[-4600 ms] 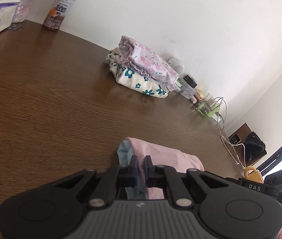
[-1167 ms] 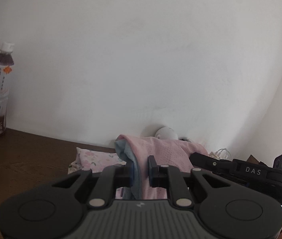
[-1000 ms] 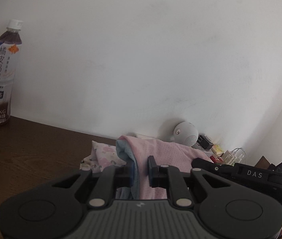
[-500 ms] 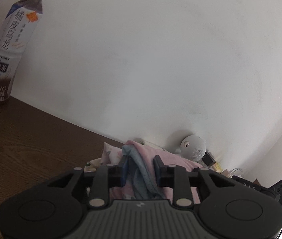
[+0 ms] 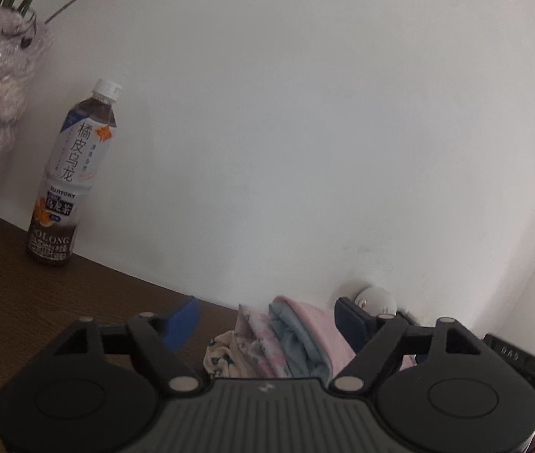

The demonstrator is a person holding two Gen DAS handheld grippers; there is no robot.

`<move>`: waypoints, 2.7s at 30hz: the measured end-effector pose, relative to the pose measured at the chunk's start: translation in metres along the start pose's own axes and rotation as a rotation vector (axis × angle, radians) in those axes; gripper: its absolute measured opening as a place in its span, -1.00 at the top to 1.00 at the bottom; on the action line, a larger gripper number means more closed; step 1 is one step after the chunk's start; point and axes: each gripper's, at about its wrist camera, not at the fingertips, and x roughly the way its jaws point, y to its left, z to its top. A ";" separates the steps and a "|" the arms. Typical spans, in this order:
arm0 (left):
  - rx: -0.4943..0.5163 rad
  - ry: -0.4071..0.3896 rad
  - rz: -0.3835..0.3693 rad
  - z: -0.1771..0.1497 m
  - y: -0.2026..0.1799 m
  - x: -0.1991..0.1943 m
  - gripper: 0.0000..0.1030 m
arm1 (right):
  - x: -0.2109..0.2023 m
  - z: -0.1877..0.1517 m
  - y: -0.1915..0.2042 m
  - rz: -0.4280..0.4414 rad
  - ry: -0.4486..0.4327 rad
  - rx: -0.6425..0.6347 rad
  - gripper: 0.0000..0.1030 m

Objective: Fold clothes

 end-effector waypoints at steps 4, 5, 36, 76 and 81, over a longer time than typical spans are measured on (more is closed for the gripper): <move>0.126 0.006 0.044 -0.033 -0.023 -0.019 -0.85 | -0.024 -0.025 0.023 0.005 0.010 -0.157 -0.69; 0.148 0.000 0.056 -0.043 -0.028 -0.023 -0.85 | -0.028 -0.032 0.028 -0.001 0.018 -0.188 -0.80; 0.301 0.088 0.250 -0.181 -0.124 -0.309 -1.00 | -0.277 -0.218 0.115 -0.183 0.182 -0.412 -1.00; 0.364 0.148 0.166 -0.233 -0.141 -0.332 -1.00 | -0.330 -0.287 0.138 -0.370 0.122 -0.450 -1.00; 0.355 0.135 0.167 -0.233 -0.141 -0.334 -1.00 | -0.329 -0.289 0.139 -0.383 0.121 -0.458 -0.99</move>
